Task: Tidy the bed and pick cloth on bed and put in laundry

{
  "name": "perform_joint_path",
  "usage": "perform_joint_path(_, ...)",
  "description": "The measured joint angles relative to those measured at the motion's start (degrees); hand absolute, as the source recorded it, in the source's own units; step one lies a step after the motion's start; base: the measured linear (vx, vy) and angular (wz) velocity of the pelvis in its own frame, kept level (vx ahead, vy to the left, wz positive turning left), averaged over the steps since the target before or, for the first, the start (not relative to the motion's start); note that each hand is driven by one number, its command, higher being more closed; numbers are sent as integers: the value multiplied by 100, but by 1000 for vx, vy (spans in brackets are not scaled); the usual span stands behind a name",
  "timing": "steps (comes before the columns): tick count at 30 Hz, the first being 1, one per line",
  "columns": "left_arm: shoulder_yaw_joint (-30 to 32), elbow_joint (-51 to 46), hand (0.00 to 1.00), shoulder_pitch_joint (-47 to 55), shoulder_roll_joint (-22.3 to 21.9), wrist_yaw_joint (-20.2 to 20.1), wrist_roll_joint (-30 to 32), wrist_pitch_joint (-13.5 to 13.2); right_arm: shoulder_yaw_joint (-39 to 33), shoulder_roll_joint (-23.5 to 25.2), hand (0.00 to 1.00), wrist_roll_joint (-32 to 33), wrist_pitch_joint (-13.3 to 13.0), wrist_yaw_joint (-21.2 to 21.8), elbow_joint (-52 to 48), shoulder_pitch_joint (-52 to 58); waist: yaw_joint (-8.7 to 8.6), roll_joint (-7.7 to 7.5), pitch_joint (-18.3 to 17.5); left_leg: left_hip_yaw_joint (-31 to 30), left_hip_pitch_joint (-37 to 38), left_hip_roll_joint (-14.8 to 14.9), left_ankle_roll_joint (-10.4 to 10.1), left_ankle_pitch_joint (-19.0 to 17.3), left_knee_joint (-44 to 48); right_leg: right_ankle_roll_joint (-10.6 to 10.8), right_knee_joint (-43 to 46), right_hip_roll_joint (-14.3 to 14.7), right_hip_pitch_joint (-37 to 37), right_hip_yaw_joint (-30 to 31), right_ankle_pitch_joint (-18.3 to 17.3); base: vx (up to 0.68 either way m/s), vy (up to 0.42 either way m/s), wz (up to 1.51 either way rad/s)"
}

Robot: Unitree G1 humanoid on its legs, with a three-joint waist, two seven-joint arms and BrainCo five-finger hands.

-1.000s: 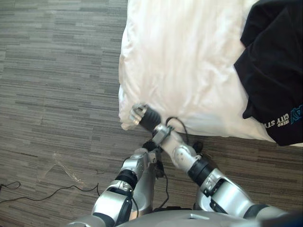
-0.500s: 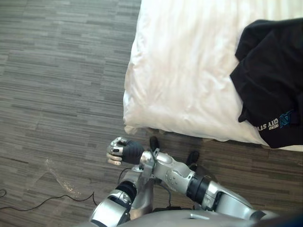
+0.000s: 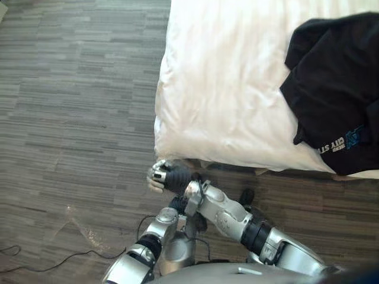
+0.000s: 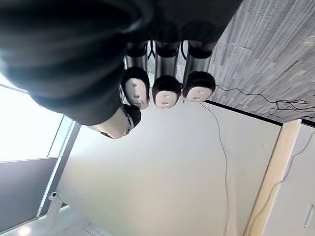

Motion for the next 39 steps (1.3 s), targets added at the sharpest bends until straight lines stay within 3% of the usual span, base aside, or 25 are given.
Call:
perform_joint_path(2, 42, -22, 0, -92, -21, 2, 12, 52, -436, 296, 100, 5, -418, -222, 7, -183, 7, -2, 6, 67, -223, -22, -8, 31, 0, -40, 332, -102, -380, 62, -146, 20, -78, 1)
perform_joint_path(6, 255, -49, 0, -308, -125, 10, 97, 173, -1158, 358, 100, 96, -1031, -292, 49, -614, 11, -62, 150, 272, -455, -91, -12, 42, 1, -82, 896, -292, -979, 318, -394, -4, -70, -10)
perform_joint_path(10, 574, -208, 0, -446, -371, 190, 64, 423, -2014, 231, 100, 583, -1372, -255, 238, -666, -90, -74, 247, 485, -611, -82, -27, 59, 1, -133, 1127, -310, -1367, 525, -447, 10, -74, -20)
perform_joint_path(13, 632, -243, 0, -549, -522, 251, -16, 635, -2146, 229, 100, 794, -1429, 32, 247, -581, -239, -107, 275, 611, -554, -68, -57, 38, 1, -135, 1189, -304, -1406, 620, -448, 28, -60, -20)
perform_joint_path(15, 765, -302, 0, -699, -817, 260, -168, 856, -2575, 257, 100, 1189, -1411, 332, 270, -462, -286, -116, 279, 736, -496, -68, -72, 26, 0, -135, 1185, -300, -1406, 691, -448, 16, -49, -18)
perform_joint_path(18, 776, -308, 0, -776, -912, 261, -306, 1004, -3001, 326, 100, 1340, -1329, 596, 219, -334, -355, -153, 295, 802, -453, -78, -84, 10, -1, -135, 1142, -288, -1400, 778, -447, -10, -19, -13)
perform_joint_path(24, 914, -223, 0, -756, -870, 299, -707, 1406, -3793, 255, 100, 1339, -850, 971, 106, 423, -529, -244, 293, 1116, -31, -6, -44, -131, -3, -92, 771, -107, -984, 981, -287, 12, -7, -31)
perform_joint_path(27, 968, -174, 0, -767, -745, 364, -708, 1458, -4549, 151, 100, 1319, -572, 1328, 158, 979, -560, -468, 209, 1279, 171, 54, -46, -257, -3, -59, 478, 24, -742, 1084, -152, 67, 17, -32)
perform_joint_path(29, 971, 4, 0, -759, -648, 326, -704, 1461, -5649, 98, 100, 1297, -419, 1286, 935, 1398, -634, -668, 98, 1366, 331, 80, -25, -337, -5, -11, 249, 87, -497, 1092, -57, 137, 34, -15)
perform_joint_path(32, 981, -9, 0, -619, -584, 193, -697, 1489, -6453, -78, 100, 1034, -208, 1221, 1539, 2226, -641, -749, 38, 1511, 612, 48, -89, -378, -3, 35, 79, 79, -154, 1112, -21, 170, 43, -10)
perform_joint_path(34, 1013, -11, 0, -492, -503, 136, -690, 1532, -6466, -137, 100, 702, -29, 1225, 1670, 2675, -649, -778, -136, 1700, 735, 58, -108, -391, -3, 39, 19, 93, -19, 1115, -19, 136, 23, -14)
perform_joint_path(35, 1022, -11, 0, -349, -459, 89, -674, 1539, -6470, -146, 0, 439, 84, 1231, 1761, 2950, -648, -785, -336, 1746, 850, 81, -155, -424, -4, 49, -61, 125, 123, 1113, -13, 192, -12, -18)
perform_joint_path(37, 1094, -10, 0, -156, -450, 24, -619, 1545, -6521, -117, 0, 91, 188, 1228, 1913, 3108, -645, -773, -583, 1826, 1008, 110, -208, -461, -5, 73, -180, 168, 321, 1114, 1, 138, -20, -14)
perform_joint_path(39, 1253, -13, 0, 190, -464, -148, -393, 1529, -6606, -44, 0, -711, 228, 1179, 2154, 3251, -633, -768, -984, 1882, 1310, 168, -303, -530, -28, 113, -460, 269, 735, 1106, 26, 105, -21, -9)
